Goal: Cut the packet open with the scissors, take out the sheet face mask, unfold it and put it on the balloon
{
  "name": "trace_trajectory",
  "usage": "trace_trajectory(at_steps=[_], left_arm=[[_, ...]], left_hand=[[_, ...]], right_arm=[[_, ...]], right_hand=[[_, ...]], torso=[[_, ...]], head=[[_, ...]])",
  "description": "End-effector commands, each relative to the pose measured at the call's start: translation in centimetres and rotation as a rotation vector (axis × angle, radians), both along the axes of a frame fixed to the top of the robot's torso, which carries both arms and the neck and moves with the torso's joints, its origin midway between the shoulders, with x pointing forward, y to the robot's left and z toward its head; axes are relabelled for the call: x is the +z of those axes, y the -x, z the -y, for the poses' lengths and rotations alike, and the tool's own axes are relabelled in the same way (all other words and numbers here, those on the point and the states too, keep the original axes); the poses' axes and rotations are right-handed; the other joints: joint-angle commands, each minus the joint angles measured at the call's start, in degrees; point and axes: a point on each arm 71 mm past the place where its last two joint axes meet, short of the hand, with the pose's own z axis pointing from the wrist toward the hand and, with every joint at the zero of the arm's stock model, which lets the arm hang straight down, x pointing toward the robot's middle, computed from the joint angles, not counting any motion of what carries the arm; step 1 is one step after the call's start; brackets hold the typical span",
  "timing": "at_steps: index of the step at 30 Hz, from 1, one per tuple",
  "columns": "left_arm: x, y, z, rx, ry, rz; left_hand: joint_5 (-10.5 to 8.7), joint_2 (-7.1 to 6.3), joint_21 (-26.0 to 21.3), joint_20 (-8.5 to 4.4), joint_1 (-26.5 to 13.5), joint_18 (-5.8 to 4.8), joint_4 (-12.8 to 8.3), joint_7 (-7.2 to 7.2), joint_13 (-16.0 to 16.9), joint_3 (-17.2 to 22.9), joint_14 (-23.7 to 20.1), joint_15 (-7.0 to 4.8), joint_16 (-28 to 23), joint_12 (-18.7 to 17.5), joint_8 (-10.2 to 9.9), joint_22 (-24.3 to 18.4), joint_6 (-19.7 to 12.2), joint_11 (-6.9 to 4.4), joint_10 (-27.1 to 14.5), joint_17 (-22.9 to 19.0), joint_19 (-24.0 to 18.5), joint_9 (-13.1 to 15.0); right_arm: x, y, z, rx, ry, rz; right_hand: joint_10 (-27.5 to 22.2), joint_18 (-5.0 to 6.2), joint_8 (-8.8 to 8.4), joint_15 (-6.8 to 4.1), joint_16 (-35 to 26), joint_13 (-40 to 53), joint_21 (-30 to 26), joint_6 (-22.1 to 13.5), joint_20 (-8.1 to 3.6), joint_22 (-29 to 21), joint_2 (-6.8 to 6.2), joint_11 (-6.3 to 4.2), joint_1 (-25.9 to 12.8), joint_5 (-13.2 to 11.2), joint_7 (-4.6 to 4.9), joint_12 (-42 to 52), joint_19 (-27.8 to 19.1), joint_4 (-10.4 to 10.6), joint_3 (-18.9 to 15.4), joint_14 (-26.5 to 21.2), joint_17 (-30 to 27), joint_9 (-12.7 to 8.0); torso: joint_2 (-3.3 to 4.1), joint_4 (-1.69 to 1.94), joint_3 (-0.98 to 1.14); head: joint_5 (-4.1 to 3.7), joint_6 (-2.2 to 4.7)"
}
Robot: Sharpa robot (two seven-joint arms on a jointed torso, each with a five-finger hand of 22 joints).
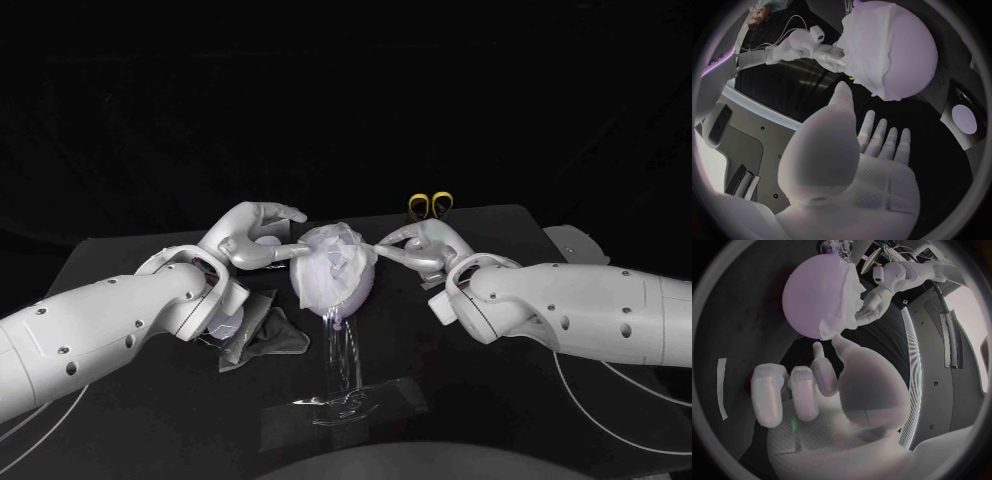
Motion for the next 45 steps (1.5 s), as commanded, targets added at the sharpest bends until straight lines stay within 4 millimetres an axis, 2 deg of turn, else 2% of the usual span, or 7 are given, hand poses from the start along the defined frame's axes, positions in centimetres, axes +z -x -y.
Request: trace_trajectory(at_steps=[1, 11, 20, 27, 30, 33, 45], left_arm=[[-0.2, -0.1, 0.3, -0.009, -0.039, -0.010], [-0.5, -0.1, 1.2, -0.036, -0.085, -0.021], [-0.7, -0.1, 1.5, -0.046, -0.119, -0.028], [-0.9, -0.2, 1.6, -0.046, -0.144, -0.035], [-1.0, -0.3, 1.5, -0.044, -0.155, -0.040], [-1.0, -0.3, 1.5, -0.043, -0.164, -0.043], [-1.3, -0.4, 1.6, -0.047, -0.200, -0.061]], left_hand=[[0.27, -0.68, -0.40, -0.02, 0.01, -1.01, -0.07, 2.18, -0.08, -0.40, -0.54, -0.04, -0.47, -0.51, -0.38, -0.17, -0.05, -0.08, -0.68, -0.11, -0.48, 0.05], [0.30, -1.30, -1.13, -0.04, 0.15, -1.01, -0.04, 1.65, -0.14, -1.14, -1.74, -0.22, -1.85, -1.61, -0.74, -0.77, -0.32, -0.67, -1.61, -0.42, -1.27, 0.06], [0.31, -1.44, -1.37, -0.07, 0.43, -0.96, -0.04, 1.47, -0.20, -1.20, -2.43, -0.44, -2.54, -2.18, -0.95, -0.96, -0.52, -0.88, -2.40, -0.57, -1.48, 0.06], [0.31, -1.51, -1.49, -0.08, 0.65, -0.94, -0.04, 1.28, -0.24, -1.16, -2.80, -0.49, -2.93, -2.52, -1.01, -1.06, -0.48, -1.10, -2.96, -0.64, -1.56, 0.09], [0.29, -1.05, -1.57, -0.10, 1.11, -0.91, -0.07, 1.14, -0.23, -0.28, -2.89, -0.57, -3.19, -2.70, -0.94, -1.14, -0.13, -1.23, -3.08, -0.66, -1.53, 0.20], [0.27, -0.81, -1.61, -0.13, 1.34, -0.88, -0.09, 1.06, -0.23, 0.22, -2.91, -0.58, -3.31, -2.75, -0.85, -1.18, 0.16, -1.30, -3.19, -0.66, -1.50, 0.28], [0.26, -0.58, -1.70, -0.19, 1.45, -0.82, -0.09, 0.87, -0.27, 0.62, -3.15, -0.65, -3.56, -2.83, -0.74, -1.26, 0.50, -1.50, -3.57, -0.70, -1.59, 0.38]], right_arm=[[-0.1, -0.1, -0.2, 0.004, 0.004, -0.009], [-0.3, -0.1, -0.8, 0.028, 0.016, -0.022], [-0.5, -0.2, -0.9, 0.030, 0.033, -0.030], [-0.7, -0.2, -0.8, 0.020, 0.049, -0.035], [-0.8, -0.2, -0.8, 0.012, 0.056, -0.033], [-0.8, -0.3, -0.8, 0.006, 0.059, -0.029], [-0.5, 0.0, -0.8, -0.016, 0.041, -0.004]], right_hand=[[-0.03, 0.49, 0.02, -0.38, 0.15, 3.77, 0.22, 0.68, -0.46, 13.33, 0.58, -0.48, 0.26, 0.02, -0.13, 0.13, 3.13, -0.12, -0.24, 5.75, 14.47, -0.11], [0.18, 0.43, 1.10, -1.15, 0.27, 3.85, 0.41, 3.83, -1.11, 13.41, 0.87, -1.40, 0.95, -0.02, -1.23, 0.32, 3.30, -0.08, -0.79, 5.80, 14.58, -0.03], [0.30, 0.38, 1.44, -1.41, 0.35, 3.91, 0.58, 4.57, -1.36, 13.47, 0.79, -1.69, 1.10, -0.05, -1.56, 0.42, 3.41, -0.06, -1.07, 5.83, 14.66, 0.01], [0.52, 0.34, 1.96, -1.94, 0.34, 4.04, 0.74, 5.49, -1.83, 13.54, 1.13, -2.30, 3.38, -0.08, -2.22, 0.62, 3.53, -1.32, -0.54, 5.83, 14.65, 0.08], [0.95, 0.19, 3.15, -2.68, 0.39, 4.47, 1.28, 7.06, -2.44, 13.74, 2.92, -3.18, 7.63, -0.16, -3.25, 1.21, 3.86, -4.09, 2.03, 5.85, 14.70, 0.50], [1.61, 0.06, 4.27, -3.15, 0.22, 5.15, 1.77, 8.07, -2.84, 13.92, 3.72, -3.81, 9.32, -0.17, -4.01, 2.20, 4.16, -5.57, 3.43, 5.80, 14.54, 1.09], [3.56, -0.22, 8.96, -3.98, 0.38, 7.09, 2.76, 7.74, -3.93, 14.28, 3.64, -4.53, 6.68, -0.19, -4.64, 4.81, 4.75, -7.17, 8.60, 5.86, 14.70, 4.70]], torso=[[0.02, 0.00, -0.01], [0.04, -0.04, 0.00], [0.03, 0.00, 0.03], [0.01, -0.01, 0.05], [0.01, -0.03, 0.05], [0.02, -0.06, 0.04], [0.03, -0.03, 0.05]], head=[[0.00, -0.17], [-0.10, -0.30], [-0.21, -0.50], [-0.20, -0.59], [-0.22, -0.58], [-0.32, -0.58], [-0.70, -0.82]])
